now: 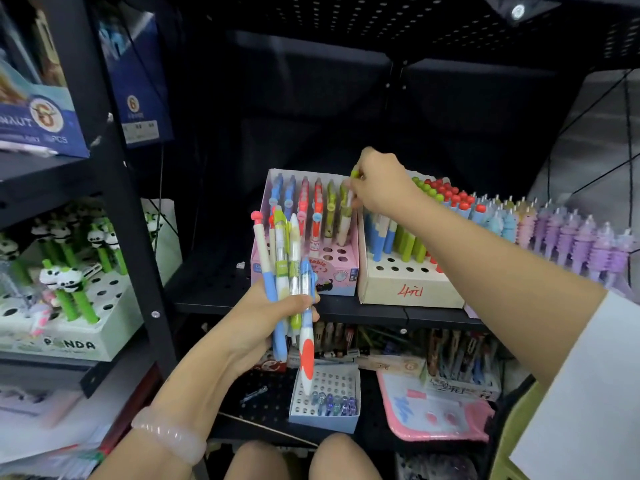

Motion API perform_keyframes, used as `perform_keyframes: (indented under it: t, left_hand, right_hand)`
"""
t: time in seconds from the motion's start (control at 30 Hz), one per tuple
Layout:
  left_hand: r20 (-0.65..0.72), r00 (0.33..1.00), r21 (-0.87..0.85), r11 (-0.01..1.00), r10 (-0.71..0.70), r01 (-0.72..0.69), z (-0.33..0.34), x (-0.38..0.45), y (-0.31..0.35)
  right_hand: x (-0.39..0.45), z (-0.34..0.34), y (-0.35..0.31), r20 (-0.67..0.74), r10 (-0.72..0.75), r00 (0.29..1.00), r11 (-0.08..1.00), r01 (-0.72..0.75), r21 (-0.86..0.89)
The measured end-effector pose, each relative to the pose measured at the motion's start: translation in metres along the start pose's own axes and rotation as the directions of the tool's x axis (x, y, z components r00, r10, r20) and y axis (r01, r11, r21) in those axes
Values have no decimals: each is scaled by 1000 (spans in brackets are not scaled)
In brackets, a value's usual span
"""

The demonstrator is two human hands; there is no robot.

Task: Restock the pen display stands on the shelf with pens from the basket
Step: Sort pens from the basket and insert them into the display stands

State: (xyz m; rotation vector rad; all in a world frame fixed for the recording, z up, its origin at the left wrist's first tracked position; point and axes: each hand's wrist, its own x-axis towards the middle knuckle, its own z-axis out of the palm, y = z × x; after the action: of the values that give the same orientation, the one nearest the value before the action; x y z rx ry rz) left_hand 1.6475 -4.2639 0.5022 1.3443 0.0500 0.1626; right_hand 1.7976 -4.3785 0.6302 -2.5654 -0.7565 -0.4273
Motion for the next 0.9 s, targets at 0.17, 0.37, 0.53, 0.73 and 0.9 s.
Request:
perform_keyframes:
  t: [0.17,0.37,0.53,0.73,0.9]
  left_hand:
    - [8,1000,-9,1000,-10,10,1,0,-1]
    - [17,1000,-28,1000,-12,13,2,-1,-1]
    - [14,1000,-41,999,23,-23,2,-4,0]
    - [-25,1000,-48,999,13,-15,3,-4,-1]
    - [-53,999,-42,999,0,-2,8,-2,-1]
  right_hand:
    - [0,9,-5,-5,-46,999,940,42,-337]
    - [-2,26,-17,42,-60,997,809,73,-584]
    - [-4,22,-12,149,-49,988,723,138,-677]
    - [-25,5,-27,-123,-325,938,942,333,42]
    - [-51,14,-37,193,-399,896,853,286,436]
